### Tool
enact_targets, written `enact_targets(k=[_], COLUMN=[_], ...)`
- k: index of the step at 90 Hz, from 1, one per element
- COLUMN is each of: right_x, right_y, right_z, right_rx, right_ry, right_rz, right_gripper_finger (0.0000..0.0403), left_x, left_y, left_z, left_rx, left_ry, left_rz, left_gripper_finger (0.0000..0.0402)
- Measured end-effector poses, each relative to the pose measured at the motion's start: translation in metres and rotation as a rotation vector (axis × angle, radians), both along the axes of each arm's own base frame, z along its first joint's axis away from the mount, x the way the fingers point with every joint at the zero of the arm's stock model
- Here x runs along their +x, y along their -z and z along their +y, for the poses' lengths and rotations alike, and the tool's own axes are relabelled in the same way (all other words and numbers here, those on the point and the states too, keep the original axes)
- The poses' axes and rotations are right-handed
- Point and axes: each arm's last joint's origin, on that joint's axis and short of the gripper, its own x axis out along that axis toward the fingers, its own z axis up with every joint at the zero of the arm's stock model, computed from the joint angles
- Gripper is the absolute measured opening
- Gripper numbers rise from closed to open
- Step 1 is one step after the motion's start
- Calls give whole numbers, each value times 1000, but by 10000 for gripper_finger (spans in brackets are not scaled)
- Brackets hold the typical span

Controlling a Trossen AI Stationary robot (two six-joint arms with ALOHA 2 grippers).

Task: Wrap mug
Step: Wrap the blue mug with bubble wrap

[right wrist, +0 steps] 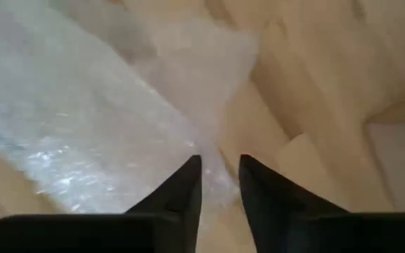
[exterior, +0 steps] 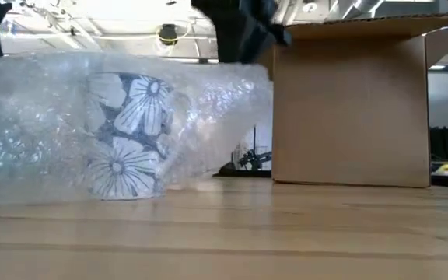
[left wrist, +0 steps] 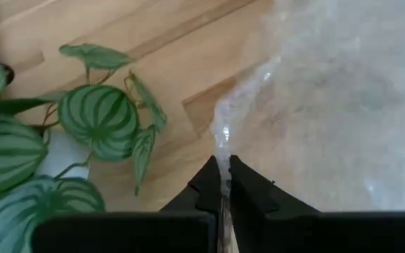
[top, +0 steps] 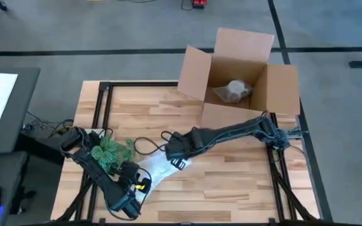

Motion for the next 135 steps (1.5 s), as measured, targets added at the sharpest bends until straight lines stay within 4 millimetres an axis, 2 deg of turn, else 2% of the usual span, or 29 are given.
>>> enact_targets(k=[13,29,37,58,78,95,101,114,135], right_x=[2,17,31,60,71,73,75,75,66], right_y=[-24,-41,-30,36,71,89,101,102,58], right_z=[3,23,31,20,8,5,5,4,-3], right_rx=[58,286,350,348,349,321,320,351,332], right_ry=[-100,-318,-368,-319,-256,-235,-245,-264,-227], right_rz=[-98,-301,-353,-217,-140,-87,-60,-51,-94], right_gripper_finger=[97,97,96,57,6,3,1,0,0], left_x=[-1,-1,-1,-2,-9,-17,-19,-26,-35], left_y=[0,0,0,-5,-39,-78,-90,-116,-138], left_z=[-1,-1,-1,-2,-9,-14,-16,-19,-26], left_rx=[-1,2,4,-8,-55,-179,-214,-266,-281], left_ry=[1,3,3,7,54,174,206,253,301], left_rz=[-2,-5,-5,-16,-60,-143,-190,-311,-435], left_gripper_finger=[0,0,0,0,0,0,0,0,0])
